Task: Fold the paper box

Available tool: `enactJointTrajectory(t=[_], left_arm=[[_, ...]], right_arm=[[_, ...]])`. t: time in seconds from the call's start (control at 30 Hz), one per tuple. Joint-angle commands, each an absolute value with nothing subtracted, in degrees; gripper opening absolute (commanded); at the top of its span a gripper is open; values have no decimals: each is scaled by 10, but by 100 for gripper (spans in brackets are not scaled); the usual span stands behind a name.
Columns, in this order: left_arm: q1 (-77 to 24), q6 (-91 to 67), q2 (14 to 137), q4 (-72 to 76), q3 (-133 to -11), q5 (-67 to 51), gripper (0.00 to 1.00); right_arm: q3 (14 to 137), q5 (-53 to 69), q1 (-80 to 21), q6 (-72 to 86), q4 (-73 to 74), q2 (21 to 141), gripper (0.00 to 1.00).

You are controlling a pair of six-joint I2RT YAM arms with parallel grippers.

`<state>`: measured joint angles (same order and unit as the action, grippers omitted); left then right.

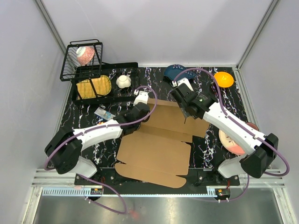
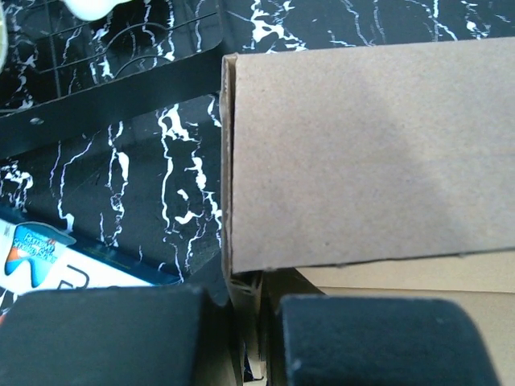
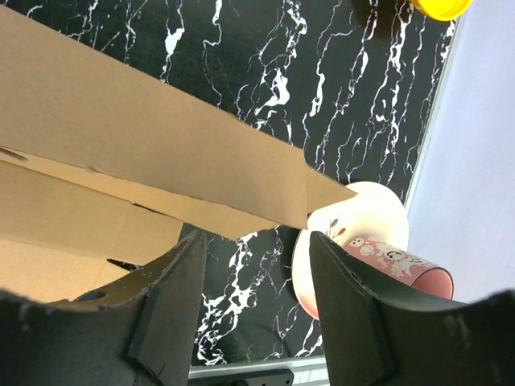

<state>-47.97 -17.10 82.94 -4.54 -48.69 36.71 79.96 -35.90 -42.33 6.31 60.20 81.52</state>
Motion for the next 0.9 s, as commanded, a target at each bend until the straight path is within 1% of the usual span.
enactJointTrajectory(t=[0.0,0.23,0.47,0.57,0.73,0.87], left_arm=[[-477,-108,846,-101,-528,320,0],[-453,-95,874,-213,-608,202,0],[-446,-99,896,-268,-632,136,0],[-445,-107,906,-273,-632,131,0],[-432,-146,897,-256,-609,154,0],[-420,-177,878,-215,-590,171,0]], right_arm=[[796,-384,-422,46,574,809,61],[809,-390,-413,37,582,814,62],[801,-374,-412,41,584,801,63],[794,-359,-412,45,583,797,62],[781,-332,-413,54,584,774,63],[781,-293,-413,65,568,744,63]])
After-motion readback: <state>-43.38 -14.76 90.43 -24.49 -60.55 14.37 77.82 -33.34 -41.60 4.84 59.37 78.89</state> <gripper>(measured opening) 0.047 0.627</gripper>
